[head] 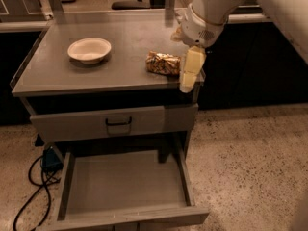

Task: Place orange can into middle drawer

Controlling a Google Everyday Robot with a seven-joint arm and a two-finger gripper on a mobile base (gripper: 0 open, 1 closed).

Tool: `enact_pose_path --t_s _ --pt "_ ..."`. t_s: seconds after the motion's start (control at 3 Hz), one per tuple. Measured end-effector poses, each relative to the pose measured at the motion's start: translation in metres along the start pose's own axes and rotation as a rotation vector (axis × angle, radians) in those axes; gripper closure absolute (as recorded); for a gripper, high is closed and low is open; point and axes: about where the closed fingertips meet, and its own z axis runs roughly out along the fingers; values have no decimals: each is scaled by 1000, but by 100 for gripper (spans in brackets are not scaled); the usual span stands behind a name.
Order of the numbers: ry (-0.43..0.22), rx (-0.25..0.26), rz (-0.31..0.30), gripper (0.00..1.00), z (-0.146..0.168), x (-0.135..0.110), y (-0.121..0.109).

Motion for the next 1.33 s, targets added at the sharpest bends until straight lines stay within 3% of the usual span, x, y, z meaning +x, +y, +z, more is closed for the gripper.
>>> enact_pose_path --t_s 0.33,0.67,1.0,1.33 --pt "-15 -39 -39 0 33 -23 -47" --pt "-37 0 -40 0 27 -30 -62" --pt "-38 1 -40 0 28 -30 -63" --pt "-83 6 -29 0 28 -21 -64"
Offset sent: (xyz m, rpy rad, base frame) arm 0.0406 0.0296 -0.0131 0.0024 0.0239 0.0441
